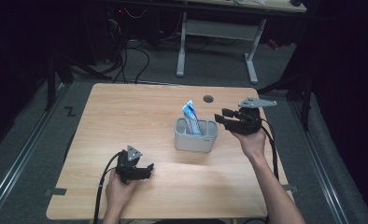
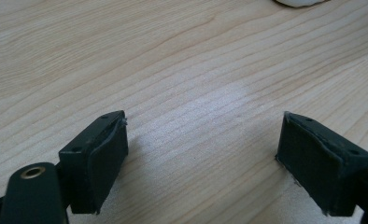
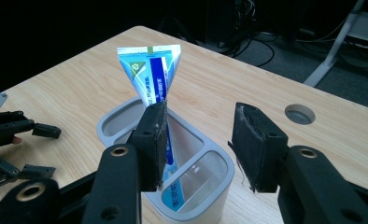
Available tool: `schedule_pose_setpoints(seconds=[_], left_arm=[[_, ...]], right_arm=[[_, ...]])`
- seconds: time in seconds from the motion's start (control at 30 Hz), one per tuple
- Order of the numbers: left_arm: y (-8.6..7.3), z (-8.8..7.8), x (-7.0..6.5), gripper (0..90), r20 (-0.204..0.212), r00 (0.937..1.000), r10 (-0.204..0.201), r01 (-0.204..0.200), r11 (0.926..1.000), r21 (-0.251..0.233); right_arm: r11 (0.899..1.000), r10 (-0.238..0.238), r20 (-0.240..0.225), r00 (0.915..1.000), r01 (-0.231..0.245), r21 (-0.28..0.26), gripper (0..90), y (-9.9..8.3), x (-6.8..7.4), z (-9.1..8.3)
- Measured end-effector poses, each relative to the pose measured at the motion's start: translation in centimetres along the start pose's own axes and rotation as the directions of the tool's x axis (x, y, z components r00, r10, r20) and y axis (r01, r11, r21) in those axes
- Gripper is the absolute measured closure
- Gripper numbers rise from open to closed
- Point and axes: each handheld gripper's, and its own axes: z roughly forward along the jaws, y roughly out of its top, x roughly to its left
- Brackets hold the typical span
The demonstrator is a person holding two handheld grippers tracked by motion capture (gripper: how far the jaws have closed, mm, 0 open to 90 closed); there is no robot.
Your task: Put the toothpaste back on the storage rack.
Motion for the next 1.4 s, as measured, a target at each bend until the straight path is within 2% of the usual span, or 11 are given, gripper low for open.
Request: schedule_pose_setpoints(seconds=[0.2,0.37,1.4], left_arm=[[0.0,0.0,0.0,16.6,0.0,1.0,0.0,0.0,1.0,0.0],[0.0,0.0,0.0,16.6,0.0,1.0,0.0,0.0,1.0,0.0],[0.0,0.0,0.0,16.6,-0.001,1.0,0.001,-0.001,1.0,0.0]], right_arm=[[1.0,0.008,0.01,0.9999,-0.008,-0.005,55.4,-0.2,-0.2,-0.6],[0.999,0.032,0.023,0.9992,-0.032,-0.003,55.5,-1.3,-1.0,-1.2],[0.997,0.071,0.036,0.9968,-0.07,-0.027,55.4,-3.2,-2.0,-3.4]])
